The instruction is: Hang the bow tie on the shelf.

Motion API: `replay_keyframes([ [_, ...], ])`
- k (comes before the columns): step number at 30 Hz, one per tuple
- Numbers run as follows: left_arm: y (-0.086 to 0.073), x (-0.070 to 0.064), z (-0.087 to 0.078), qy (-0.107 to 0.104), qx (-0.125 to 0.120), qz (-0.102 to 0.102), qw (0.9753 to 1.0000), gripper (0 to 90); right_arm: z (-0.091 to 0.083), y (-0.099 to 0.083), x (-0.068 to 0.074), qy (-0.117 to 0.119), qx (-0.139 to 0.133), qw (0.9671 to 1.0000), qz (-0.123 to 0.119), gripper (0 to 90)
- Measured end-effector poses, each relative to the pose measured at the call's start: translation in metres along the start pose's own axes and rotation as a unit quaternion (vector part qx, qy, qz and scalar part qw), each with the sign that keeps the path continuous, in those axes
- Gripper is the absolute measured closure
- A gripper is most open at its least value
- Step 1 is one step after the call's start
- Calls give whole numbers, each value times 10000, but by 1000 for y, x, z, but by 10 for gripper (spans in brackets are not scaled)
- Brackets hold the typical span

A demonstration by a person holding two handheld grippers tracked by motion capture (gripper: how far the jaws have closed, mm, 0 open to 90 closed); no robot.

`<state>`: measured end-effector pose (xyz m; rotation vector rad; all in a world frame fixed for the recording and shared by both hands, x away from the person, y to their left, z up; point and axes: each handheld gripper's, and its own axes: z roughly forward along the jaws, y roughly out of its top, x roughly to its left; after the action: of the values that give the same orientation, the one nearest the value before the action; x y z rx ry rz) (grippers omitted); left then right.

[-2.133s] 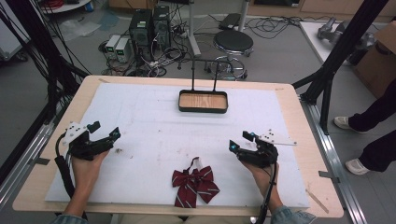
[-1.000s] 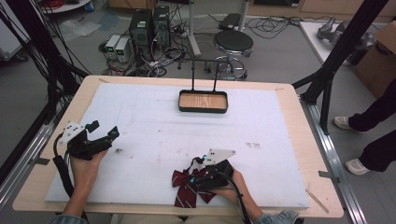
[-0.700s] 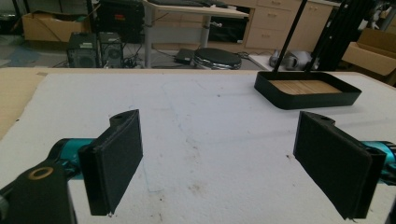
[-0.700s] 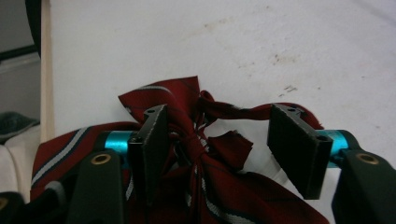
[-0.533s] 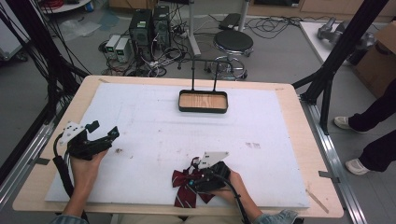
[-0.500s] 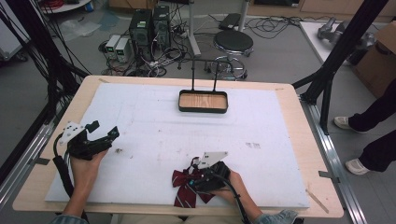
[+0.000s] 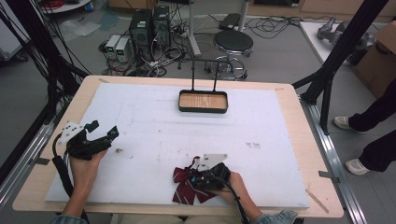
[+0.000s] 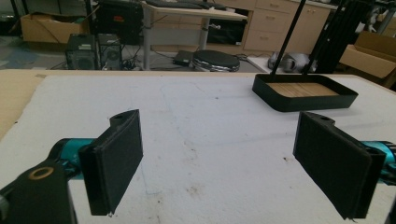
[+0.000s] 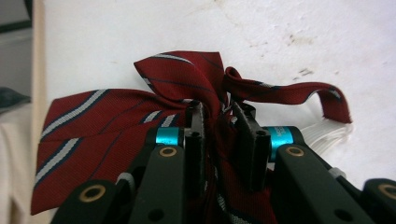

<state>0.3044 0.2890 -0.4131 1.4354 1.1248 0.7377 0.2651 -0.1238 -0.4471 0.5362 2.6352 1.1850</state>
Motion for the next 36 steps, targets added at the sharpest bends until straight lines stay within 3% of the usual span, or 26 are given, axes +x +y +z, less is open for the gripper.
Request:
replay_keyframes([
  [1, 0, 0, 0, 0, 0, 0, 10000, 161, 0, 0, 0, 0, 0, 10000, 0, 753],
  [3, 0, 0, 0, 2, -8, -4, 10000, 161, -4, 1, 0, -251, -116, 9995, -137, 756],
  [8, 2, 0, -1, 3, -41, -16, 10000, 161, -13, 1, -7, -566, -378, 9976, -108, 756],
  [11, 3, 0, -2, 1, -83, -38, 10000, 162, -21, 2, -17, -901, -605, 9941, -9, 757],
  [22, 4, -2, 0, -43, -71, -33, 10000, 162, -30, 13, -48, -1389, -992, 9852, 133, 757],
  [25, 4, -2, 0, -42, -66, -36, 10000, 162, -36, 20, -56, -1670, -1145, 9793, 58, 758],
  [26, 4, -2, 0, -48, -67, -38, 10000, 162, -36, 20, -56, -1670, -1145, 9793, 58, 758],
  [27, 3, -3, 0, -51, -74, -46, 9999, 162, -39, 21, -61, -1765, -1185, 9771, 124, 758],
  [28, 3, -3, 0, -51, -74, -46, 9999, 162, -39, 21, -61, -1765, -1185, 9771, 124, 758],
  [29, 3, -3, 0, -50, -64, -32, 10000, 162, -42, 22, -66, -1764, -1261, 9755, 381, 759],
  [30, 3, -3, 0, -50, -64, -32, 10000, 162, -44, 23, -70, -1779, -1315, 9742, 452, 759],
  [31, 3, -4, 1, -58, -55, -30, 10000, 162, -46, 24, -76, -1864, -1442, 9711, 368, 759],
  [36, 3, -4, 2, -64, -50, -12, 10000, 162, -57, 34, -97, -1993, -1672, 9637, 598, 759],
])
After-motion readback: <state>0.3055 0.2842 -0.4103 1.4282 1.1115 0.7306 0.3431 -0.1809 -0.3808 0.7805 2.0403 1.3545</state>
